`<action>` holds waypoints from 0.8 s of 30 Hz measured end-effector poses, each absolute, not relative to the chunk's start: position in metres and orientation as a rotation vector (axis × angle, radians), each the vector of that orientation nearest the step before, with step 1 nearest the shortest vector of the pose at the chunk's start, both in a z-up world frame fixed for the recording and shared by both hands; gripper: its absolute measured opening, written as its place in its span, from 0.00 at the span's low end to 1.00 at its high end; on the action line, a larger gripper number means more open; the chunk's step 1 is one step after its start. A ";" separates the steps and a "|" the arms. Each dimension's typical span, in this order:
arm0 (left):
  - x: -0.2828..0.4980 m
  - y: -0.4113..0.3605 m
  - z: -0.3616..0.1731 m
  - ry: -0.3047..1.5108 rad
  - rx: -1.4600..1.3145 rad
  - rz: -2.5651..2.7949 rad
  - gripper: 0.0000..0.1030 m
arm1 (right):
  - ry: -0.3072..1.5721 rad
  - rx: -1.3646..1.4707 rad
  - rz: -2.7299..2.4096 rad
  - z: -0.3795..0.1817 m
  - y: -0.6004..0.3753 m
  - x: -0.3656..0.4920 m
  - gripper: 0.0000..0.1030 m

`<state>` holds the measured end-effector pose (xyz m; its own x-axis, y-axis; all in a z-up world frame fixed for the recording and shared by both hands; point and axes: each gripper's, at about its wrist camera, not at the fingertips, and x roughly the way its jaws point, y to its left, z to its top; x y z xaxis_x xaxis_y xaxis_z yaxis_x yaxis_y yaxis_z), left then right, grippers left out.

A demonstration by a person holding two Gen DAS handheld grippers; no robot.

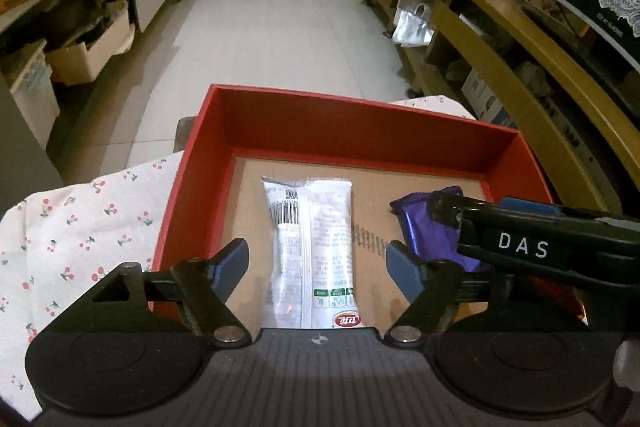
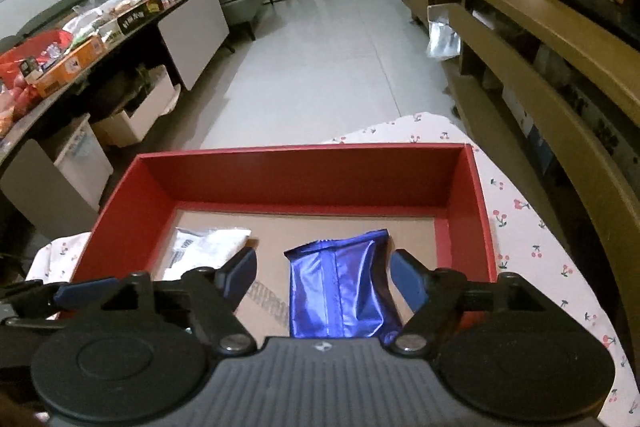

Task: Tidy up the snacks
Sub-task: 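Lower the sachet and purple bar into the red box and open both tools, then move both tools back over the remaining snacks on the table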

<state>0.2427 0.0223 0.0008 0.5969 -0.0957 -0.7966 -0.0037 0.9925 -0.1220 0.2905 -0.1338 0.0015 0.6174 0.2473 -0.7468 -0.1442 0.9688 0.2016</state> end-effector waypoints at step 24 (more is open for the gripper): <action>0.176 0.028 0.027 0.893 -0.131 -0.113 0.81 | 0.817 0.194 0.172 0.045 -0.151 0.201 0.82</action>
